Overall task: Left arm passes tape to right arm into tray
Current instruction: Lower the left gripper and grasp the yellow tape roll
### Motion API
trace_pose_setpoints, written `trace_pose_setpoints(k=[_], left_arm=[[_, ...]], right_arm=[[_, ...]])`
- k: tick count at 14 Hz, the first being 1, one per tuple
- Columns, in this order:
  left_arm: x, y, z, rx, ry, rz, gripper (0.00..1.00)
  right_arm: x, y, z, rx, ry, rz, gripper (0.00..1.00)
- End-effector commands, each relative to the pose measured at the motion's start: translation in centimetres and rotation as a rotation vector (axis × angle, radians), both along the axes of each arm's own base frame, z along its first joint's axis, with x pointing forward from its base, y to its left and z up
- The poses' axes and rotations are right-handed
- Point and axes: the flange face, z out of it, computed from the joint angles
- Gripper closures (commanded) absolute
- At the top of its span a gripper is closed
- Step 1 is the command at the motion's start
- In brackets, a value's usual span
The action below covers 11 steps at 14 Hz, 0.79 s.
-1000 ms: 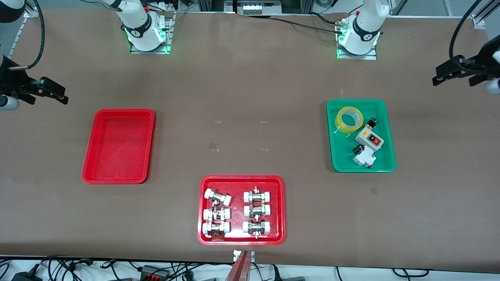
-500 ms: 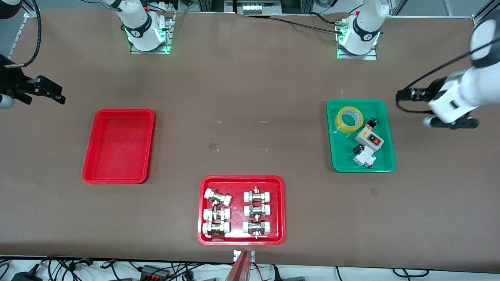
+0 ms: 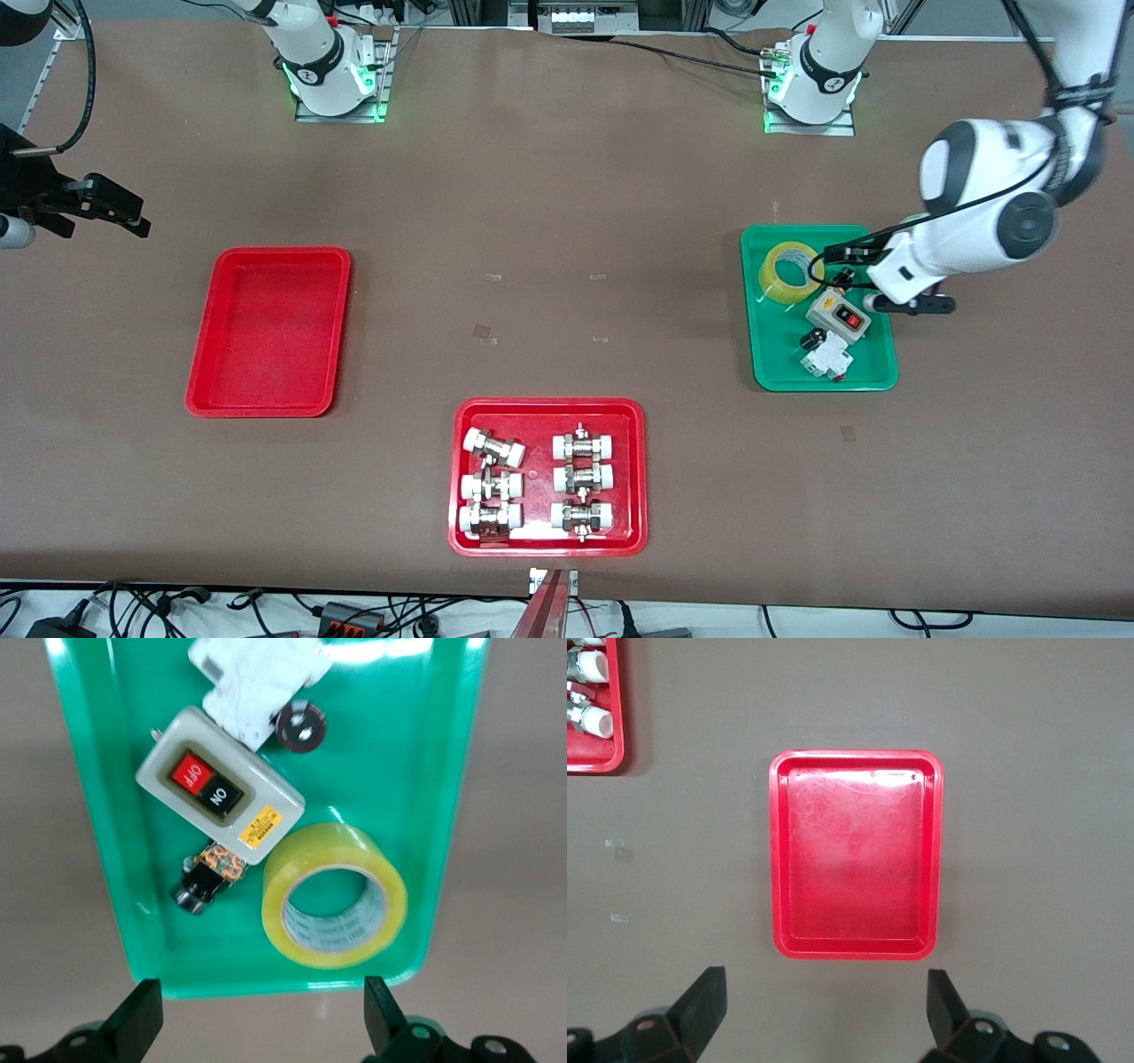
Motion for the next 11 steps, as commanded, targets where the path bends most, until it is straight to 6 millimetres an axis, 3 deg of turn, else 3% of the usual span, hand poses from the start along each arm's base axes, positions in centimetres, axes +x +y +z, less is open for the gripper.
trace_pose_setpoints(k=[1, 6, 8, 11], left_arm=[[-2.2, -0.2, -4.0, -0.001, 0.023, 0.016, 0.0], [-3.1, -0.2, -9.2, 0.003, 0.027, 0.023, 0.04], [-3.1, -0.2, -9.5, 0.003, 0.027, 0.03, 0.16], [-3.1, -0.3, -9.5, -0.012, 0.034, 0.056, 0.48]], right_arm=[[0.2, -0.1, 0.3, -0.005, -0.001, 0.01, 0.0], [0.2, -0.1, 0.3, -0.005, -0.003, 0.01, 0.0], [0.2, -0.1, 0.3, -0.005, -0.003, 0.01, 0.0], [0.2, -0.2, 0.3, -0.003, -0.001, 0.009, 0.0]])
